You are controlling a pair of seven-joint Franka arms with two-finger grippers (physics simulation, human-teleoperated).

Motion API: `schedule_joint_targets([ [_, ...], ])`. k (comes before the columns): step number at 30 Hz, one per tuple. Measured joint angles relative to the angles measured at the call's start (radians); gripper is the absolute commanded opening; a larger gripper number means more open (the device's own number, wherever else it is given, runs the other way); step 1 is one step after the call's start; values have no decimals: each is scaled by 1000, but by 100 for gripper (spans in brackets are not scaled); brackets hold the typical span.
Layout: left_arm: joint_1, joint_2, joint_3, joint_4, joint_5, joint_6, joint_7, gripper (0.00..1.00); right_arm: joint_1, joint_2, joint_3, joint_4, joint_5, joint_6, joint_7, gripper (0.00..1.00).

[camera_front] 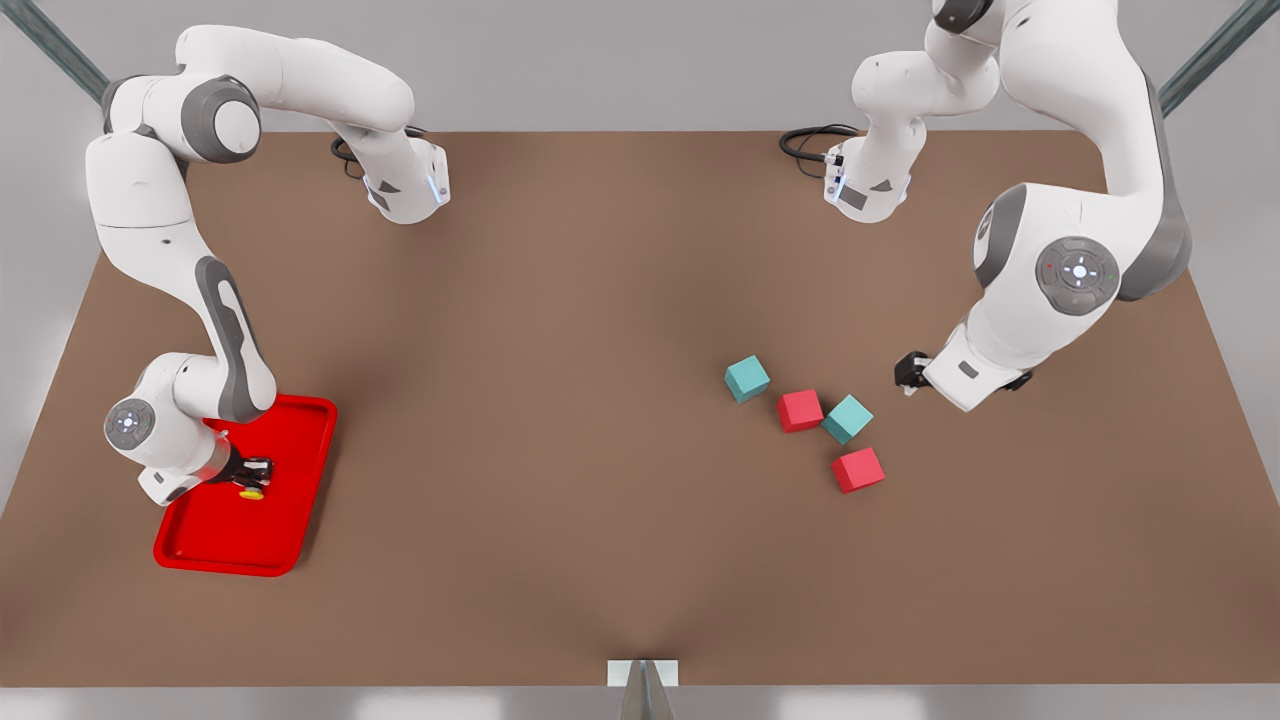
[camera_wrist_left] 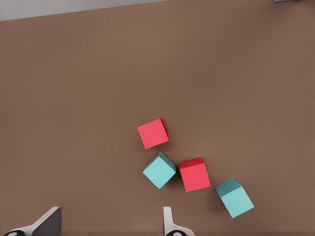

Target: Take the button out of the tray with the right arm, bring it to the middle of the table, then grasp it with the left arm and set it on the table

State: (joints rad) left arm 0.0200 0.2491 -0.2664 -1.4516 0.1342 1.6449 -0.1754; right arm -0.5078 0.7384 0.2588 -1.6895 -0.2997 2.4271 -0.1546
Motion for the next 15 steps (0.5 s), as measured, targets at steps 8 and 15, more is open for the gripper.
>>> schedule_joint_targets([
  [8, -8, 1, 0, 0, 0, 0, -2, 100, 36, -41, 147, 142, 7, -143, -4, 41],
  [15, -8, 1, 0, 0, 0, 0, -4, 100, 319, -43, 231, 212, 23, -325, 82, 41],
])
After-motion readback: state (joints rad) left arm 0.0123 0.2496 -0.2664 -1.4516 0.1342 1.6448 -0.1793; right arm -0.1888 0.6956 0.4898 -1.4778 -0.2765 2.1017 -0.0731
